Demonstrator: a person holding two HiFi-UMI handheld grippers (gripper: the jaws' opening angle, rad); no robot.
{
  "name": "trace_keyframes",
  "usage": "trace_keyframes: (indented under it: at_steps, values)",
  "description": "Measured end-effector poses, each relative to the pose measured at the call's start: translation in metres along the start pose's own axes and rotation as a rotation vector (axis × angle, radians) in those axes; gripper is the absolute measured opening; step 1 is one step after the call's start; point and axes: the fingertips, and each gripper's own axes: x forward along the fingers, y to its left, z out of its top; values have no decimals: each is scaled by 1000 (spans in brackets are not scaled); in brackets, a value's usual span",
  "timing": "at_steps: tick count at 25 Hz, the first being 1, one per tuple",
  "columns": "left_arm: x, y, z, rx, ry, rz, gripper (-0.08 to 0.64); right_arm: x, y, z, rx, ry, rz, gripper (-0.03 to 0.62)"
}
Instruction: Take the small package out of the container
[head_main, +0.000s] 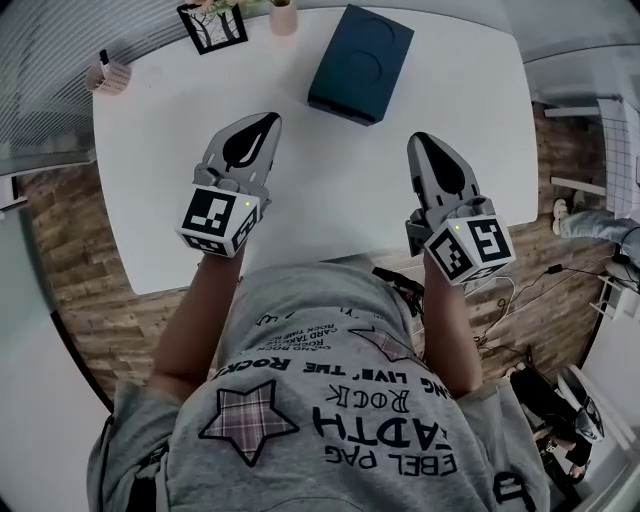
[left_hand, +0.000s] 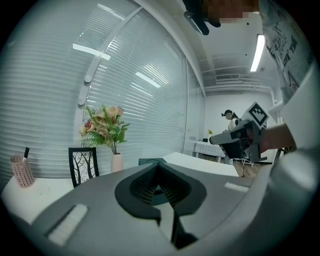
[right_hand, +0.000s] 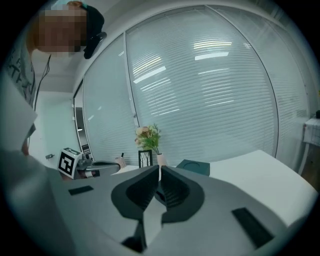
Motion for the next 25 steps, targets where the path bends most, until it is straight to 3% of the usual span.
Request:
trace_keyframes:
  at_steps: [16, 25]
  values:
    - [44, -1, -32, 33, 60, -69, 11, 37, -21, -64, 18, 124, -7, 17]
    - [71, -1, -70, 32, 160, -110, 14, 63, -29, -110, 38, 260, -33, 18]
